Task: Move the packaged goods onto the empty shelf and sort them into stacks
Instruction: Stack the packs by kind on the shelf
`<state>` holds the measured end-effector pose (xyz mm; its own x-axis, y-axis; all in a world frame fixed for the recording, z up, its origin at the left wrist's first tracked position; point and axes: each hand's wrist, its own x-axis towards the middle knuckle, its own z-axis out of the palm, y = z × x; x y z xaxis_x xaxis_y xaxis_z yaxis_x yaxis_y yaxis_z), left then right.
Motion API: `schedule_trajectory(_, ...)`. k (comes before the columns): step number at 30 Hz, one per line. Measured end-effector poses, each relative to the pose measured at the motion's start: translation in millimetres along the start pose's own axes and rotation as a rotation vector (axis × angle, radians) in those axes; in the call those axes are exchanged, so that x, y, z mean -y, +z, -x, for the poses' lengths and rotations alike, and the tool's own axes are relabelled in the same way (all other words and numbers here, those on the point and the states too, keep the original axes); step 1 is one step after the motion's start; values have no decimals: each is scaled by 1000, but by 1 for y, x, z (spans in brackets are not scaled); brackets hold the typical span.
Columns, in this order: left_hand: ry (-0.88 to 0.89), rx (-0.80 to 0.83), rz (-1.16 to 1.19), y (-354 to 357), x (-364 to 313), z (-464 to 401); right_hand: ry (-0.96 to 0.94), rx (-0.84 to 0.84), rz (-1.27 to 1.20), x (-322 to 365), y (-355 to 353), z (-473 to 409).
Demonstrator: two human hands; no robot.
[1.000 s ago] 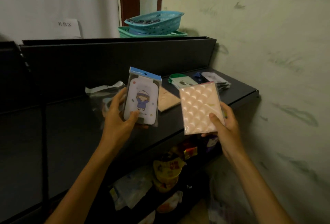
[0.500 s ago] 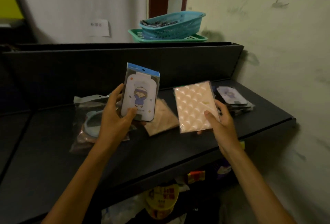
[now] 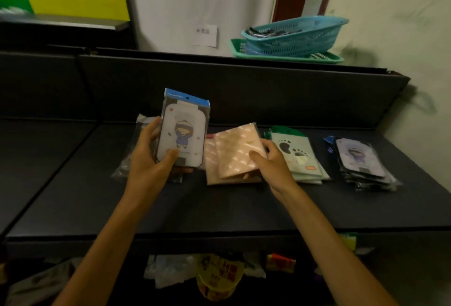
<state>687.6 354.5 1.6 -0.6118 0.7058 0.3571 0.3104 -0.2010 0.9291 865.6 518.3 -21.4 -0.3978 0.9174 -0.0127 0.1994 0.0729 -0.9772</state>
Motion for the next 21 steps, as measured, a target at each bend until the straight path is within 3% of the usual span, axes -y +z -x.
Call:
schedule_trajectory(4, -1, -28, -32, -6, -3, 8, -79, 49, 269, 3, 4, -2)
schedule_trajectory(12, -19, 27, -21, -6, 1, 7, -379, -42, 973, 17, -25, 7)
schedule_trajectory(21, -13, 164, -12, 38, 12, -1, -345, -110, 1126, 11, -90, 33)
